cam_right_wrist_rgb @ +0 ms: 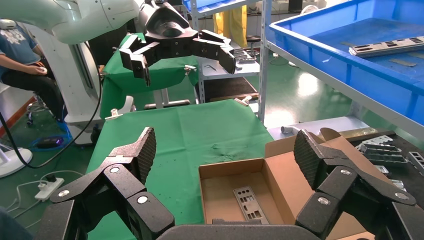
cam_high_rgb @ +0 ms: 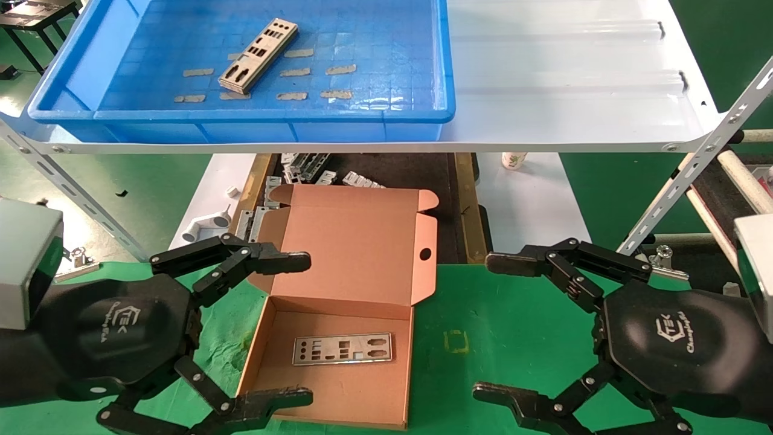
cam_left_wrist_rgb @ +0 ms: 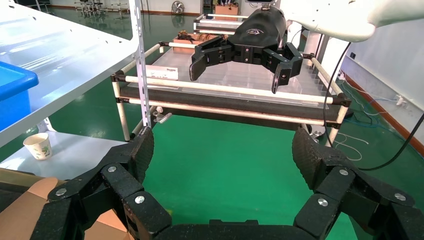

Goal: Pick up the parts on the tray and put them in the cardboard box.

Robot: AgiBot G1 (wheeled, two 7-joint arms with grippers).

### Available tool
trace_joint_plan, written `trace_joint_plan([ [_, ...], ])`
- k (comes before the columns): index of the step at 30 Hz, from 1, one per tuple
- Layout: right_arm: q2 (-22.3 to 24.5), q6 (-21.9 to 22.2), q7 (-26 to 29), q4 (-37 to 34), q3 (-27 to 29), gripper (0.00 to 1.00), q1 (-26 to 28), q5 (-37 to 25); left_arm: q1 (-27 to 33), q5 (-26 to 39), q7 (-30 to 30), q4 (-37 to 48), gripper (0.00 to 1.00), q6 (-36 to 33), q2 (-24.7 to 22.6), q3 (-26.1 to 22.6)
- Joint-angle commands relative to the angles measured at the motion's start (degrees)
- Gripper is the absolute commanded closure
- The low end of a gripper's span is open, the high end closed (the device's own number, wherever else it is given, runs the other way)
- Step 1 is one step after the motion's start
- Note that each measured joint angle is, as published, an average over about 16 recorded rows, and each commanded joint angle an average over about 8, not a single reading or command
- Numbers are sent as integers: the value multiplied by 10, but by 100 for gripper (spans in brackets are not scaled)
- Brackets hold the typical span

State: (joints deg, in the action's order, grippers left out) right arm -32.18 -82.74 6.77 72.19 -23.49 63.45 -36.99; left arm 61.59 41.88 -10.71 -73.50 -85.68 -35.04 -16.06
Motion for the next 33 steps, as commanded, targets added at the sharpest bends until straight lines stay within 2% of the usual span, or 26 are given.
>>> trace_joint_plan([
  [1, 0, 0, 0, 0, 0, 0, 0, 0, 0, 0, 0, 0, 0, 0, 0, 0],
  [33, 0, 0, 0, 0, 0, 0, 0, 0, 0, 0, 0, 0, 0, 0, 0, 0],
])
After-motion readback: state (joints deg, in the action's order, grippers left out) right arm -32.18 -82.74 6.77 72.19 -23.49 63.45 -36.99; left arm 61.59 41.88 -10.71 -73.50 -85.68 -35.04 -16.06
